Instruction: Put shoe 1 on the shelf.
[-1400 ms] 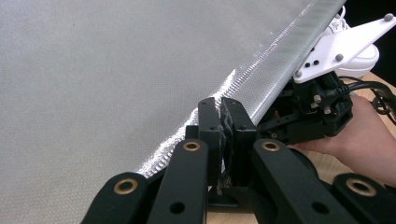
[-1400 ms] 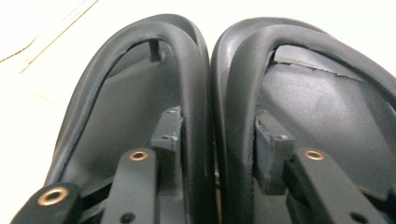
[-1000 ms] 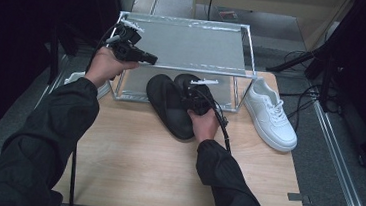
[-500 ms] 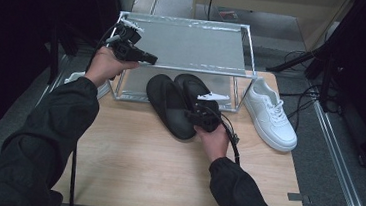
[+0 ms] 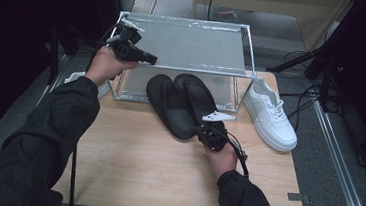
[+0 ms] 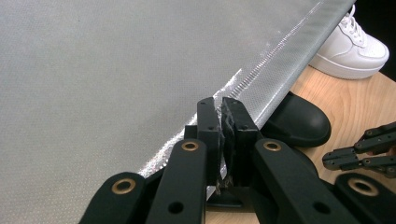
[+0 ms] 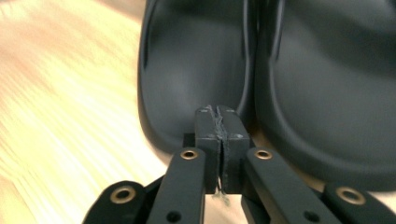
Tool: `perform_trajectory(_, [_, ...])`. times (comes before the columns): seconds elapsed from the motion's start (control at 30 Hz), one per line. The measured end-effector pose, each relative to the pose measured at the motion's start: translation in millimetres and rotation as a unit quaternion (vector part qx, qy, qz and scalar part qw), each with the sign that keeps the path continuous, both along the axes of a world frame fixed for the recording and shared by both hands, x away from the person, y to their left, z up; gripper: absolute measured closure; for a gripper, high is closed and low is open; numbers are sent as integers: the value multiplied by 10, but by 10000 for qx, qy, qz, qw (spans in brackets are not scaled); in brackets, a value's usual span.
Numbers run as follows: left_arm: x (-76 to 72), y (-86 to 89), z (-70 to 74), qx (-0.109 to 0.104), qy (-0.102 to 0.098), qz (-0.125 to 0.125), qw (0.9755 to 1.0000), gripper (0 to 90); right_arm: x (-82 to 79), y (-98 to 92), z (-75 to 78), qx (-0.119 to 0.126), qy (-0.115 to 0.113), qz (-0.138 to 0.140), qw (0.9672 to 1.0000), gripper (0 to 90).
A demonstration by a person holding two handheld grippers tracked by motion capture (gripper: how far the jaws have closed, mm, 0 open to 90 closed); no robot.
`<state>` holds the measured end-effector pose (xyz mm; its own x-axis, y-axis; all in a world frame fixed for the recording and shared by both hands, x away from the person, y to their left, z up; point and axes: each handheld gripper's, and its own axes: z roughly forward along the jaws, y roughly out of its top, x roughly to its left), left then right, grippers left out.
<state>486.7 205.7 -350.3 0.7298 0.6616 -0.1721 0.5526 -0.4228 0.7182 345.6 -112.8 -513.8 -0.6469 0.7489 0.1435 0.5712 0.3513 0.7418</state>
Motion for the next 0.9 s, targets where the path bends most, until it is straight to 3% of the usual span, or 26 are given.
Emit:
perform_trajectory(0.17, [-2,1,-1,-3,-7,-4,10000,864,-57,5,-139,-310,129,140,9993,900])
perform_trajectory(0.23, [-6,0,-1,5,-24,-3,10000,864,-66,38,-155,-383,74,196,9990,900])
perform_trajectory(0.9, [-3,-2,-2,8,-3,11,10000,864,41,480,-123,-186,-19,311,9993,900])
